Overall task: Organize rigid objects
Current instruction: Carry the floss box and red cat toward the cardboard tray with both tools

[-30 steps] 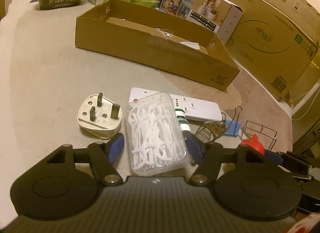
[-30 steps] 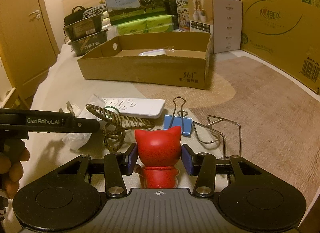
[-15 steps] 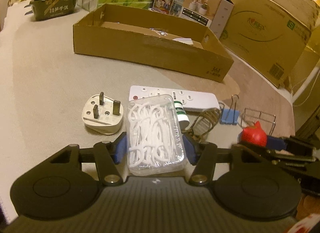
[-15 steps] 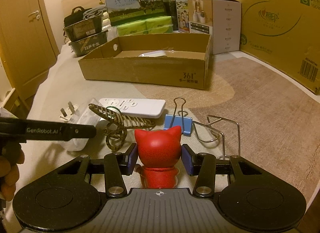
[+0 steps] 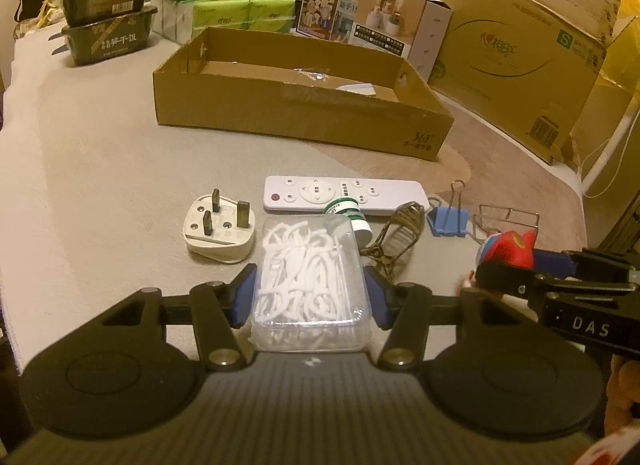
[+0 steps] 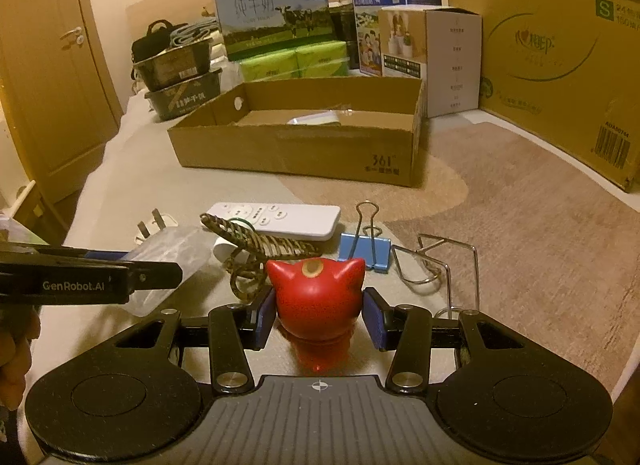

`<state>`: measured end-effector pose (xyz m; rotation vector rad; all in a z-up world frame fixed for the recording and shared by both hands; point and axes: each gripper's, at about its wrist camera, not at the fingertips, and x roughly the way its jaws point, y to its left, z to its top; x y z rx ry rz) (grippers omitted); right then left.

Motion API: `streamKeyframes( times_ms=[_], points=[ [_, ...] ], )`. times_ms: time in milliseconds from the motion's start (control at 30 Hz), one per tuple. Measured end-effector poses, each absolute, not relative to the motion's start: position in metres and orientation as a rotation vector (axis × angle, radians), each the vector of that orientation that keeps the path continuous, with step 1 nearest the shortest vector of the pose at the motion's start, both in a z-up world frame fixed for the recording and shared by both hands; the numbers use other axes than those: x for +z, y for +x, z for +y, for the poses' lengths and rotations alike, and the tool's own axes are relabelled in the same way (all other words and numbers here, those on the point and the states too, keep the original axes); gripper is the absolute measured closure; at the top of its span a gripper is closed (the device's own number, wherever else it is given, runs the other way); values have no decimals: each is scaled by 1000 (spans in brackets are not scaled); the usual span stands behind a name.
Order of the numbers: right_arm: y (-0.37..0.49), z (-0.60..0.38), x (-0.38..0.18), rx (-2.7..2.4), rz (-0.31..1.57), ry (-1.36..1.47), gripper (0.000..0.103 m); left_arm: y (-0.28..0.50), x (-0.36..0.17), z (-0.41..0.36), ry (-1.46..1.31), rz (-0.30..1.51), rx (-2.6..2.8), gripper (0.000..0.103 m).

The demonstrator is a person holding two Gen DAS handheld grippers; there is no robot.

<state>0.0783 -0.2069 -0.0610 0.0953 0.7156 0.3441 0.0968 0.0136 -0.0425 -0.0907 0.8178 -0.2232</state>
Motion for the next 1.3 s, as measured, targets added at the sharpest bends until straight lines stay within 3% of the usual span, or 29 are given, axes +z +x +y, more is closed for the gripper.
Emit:
streamKeyframes(
  times_ms=[733,1300],
  points=[
    [75,-208,-28,342,637,109,57,97,-2,23,-67,722,-221,51],
    [147,-214,22,340,531,96,57,179,40,37,3,607,-199,51]
  ],
)
